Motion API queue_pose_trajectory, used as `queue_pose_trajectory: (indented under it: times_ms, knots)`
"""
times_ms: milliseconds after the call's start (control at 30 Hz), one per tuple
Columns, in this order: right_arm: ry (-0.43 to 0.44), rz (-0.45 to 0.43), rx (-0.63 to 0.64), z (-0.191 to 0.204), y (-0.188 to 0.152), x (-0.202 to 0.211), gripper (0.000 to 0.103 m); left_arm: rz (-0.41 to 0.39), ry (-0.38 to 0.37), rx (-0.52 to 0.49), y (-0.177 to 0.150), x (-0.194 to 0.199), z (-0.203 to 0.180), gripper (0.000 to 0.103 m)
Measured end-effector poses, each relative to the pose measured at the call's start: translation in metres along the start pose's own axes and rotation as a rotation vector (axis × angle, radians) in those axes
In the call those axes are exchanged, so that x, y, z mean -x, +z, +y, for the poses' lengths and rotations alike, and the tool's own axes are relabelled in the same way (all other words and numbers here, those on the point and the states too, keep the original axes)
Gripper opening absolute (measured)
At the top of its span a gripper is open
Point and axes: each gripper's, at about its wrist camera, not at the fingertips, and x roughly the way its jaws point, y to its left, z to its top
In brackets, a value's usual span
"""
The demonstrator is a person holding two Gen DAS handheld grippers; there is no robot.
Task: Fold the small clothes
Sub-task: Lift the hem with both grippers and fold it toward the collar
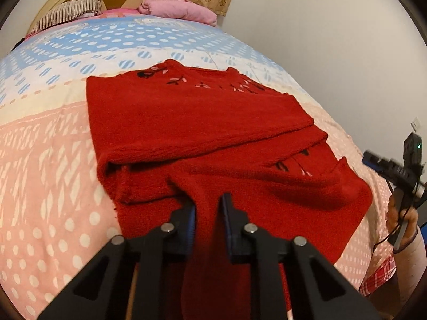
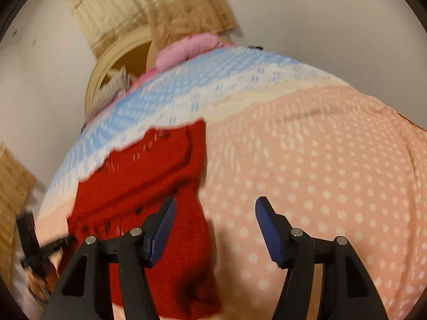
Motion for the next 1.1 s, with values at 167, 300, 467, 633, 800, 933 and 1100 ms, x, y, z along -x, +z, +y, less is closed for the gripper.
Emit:
queue_pose_trajectory:
  times_ms: [167, 300, 467, 633, 800, 933, 1100]
  knots:
    - [-0.038, 0.078, 0.149, 0.021, -0.016, -0.023, 0.062, 0.006, -0.001, 0.006, 0.004, -0.009, -0.002, 0.048]
    - [-0.049, 0.148, 0.188, 0.034, -0.019, -0.054, 0.04, -0.011, 0.055, -0.031, 0.001, -0.011, -0.011, 0.021]
    - [-0.133, 0.088, 0.273, 0.053, -0.024, -0.044, 0.014, -0.048, 0.032, 0.002, -0.002, 0.002, -0.012, 0.009]
    - [-0.154, -0.022, 0.283, 0.06, -0.023, -0.003, 0.012, -0.167, -0.027, 0.07, 0.0, 0.038, -0.014, 0.009]
    - [-0.103, -0.089, 0.236, 0.065, -0.004, 0.024, 0.012, -0.215, -0.02, 0.125, 0.005, 0.052, -0.009, 0.009]
    - [-0.107, -0.147, 0.252, 0.078, 0.007, 0.033, 0.012, -0.237, -0.001, 0.158, 0.012, 0.055, -0.002, 0.009]
    - [-0.115, -0.157, 0.294, 0.093, 0.016, 0.027, 0.012, -0.248, 0.022, 0.174, 0.018, 0.052, 0.003, 0.009]
